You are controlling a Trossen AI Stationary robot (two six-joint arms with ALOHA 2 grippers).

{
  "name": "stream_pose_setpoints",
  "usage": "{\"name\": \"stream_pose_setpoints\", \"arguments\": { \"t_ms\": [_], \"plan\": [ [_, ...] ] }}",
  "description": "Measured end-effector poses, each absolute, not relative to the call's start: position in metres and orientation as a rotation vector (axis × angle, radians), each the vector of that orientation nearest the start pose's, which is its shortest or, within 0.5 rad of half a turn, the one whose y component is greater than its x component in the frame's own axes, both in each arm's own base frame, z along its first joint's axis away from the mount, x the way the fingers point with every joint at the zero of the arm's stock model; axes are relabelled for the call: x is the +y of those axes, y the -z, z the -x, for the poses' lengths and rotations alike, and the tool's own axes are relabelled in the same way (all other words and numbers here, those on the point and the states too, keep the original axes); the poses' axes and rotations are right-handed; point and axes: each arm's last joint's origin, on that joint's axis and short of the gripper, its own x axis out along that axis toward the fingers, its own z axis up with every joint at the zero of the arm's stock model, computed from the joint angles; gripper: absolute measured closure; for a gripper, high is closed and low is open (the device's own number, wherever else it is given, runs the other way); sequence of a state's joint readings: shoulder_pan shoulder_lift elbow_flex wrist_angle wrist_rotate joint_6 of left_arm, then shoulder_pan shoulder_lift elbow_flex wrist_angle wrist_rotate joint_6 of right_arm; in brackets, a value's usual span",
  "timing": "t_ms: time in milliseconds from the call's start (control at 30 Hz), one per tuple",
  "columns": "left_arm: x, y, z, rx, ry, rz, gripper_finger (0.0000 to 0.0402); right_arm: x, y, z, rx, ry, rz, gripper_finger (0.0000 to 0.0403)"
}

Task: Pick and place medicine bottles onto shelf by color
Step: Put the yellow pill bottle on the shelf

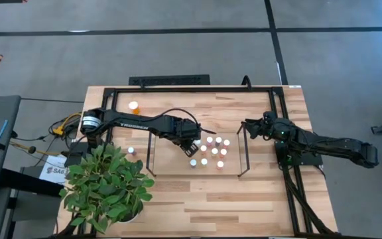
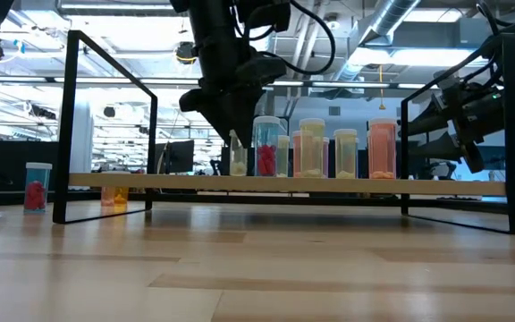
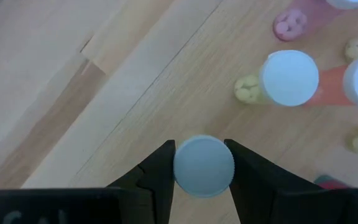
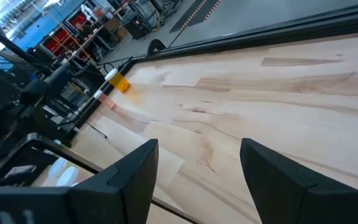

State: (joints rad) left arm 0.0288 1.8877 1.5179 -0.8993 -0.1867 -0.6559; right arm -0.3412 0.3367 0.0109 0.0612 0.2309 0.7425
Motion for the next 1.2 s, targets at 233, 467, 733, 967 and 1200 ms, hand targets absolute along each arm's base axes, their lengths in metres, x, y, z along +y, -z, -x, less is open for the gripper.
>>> {"name": "stream_pose_setpoints", "arguments": {
  "t_ms": [233,467,733,967,1200],
  "plan": [
    [0.0128,-0.2301,-0.3815,1.144,-0.584,0.458,0.028,-0.0446,-0.144,-0.1059,0.045,0.642,-0.732,0.0154],
    [0.0084,-0.2239,-0.3836,1.161,-0.575,0.446,0.028,-0.0447,-0.144,-0.1059,0.044,0.644,-0.732,0.0154],
    [0.0076,-0.2254,-0.3842,1.143,-0.584,0.428,0.028,-0.0446,-0.144,-0.1059,0.045,0.643,-0.732,0.0154],
    [0.0078,-0.2254,-0.3843,1.139,-0.59,0.429,0.0272,-0.0446,-0.144,-0.1059,0.045,0.643,-0.732,0.0154],
    [0.008,-0.2256,-0.3843,1.137,-0.595,0.42,0.0232,-0.0446,-0.144,-0.1059,0.045,0.643,-0.732,0.0154]
  ]
}}
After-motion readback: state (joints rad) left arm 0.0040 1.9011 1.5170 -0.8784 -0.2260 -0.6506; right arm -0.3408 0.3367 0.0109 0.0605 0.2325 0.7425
